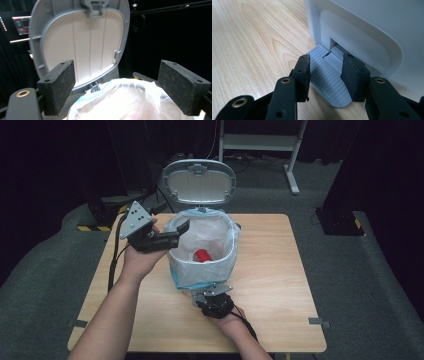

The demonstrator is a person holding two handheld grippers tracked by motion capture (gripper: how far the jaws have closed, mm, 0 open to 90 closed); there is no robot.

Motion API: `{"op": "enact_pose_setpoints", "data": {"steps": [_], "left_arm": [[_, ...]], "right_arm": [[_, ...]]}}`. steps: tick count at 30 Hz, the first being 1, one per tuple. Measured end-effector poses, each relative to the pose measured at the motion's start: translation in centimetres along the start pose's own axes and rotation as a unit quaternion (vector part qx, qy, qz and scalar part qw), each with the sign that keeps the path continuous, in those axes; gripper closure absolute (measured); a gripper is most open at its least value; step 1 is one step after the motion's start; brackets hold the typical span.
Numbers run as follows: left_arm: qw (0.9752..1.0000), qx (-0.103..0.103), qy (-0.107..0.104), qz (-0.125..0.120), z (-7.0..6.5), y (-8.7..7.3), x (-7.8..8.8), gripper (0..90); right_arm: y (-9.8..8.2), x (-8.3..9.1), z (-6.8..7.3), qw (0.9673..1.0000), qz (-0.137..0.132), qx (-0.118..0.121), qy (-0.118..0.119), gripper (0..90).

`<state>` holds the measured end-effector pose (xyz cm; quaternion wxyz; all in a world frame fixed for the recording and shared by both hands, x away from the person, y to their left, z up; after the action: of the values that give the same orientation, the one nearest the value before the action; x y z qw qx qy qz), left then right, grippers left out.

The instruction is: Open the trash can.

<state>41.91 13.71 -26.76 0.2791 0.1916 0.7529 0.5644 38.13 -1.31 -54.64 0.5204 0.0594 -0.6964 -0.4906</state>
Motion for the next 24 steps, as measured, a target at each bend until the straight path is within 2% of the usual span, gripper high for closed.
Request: {"op": "enact_pose_setpoints", "data": {"steps": [8,15,24], "left_arm": [[1.0000,0.003,0.009,-0.001,1.2,-0.5,2.0,15.1],[0.9996,-0.008,0.024,0.008,2.1,-1.4,3.7,16.0],[0.9988,0.004,0.044,0.021,3.6,-3.1,6.6,16.4]], "right_arm": [[0.0,0.0,0.0,1.0000,0.000,0.000,-0.001,58.5],[0.0,0.0,0.0,1.0000,0.000,0.000,-0.002,58.6],[0.0,0.0,0.0,1.0000,0.000,0.001,-0.001,58.5]]}}
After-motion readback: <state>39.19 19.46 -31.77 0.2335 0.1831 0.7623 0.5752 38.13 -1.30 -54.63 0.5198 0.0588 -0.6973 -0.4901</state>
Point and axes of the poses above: each handheld gripper's, and its own axes: x roughly backward along the jaws, y roughly out of its top, z roughly to its left, the point moved 4 cm from there along -x, roughly forward along the jaws, and after that the axes turned 1 degree about -y, right-handed, at the moved point
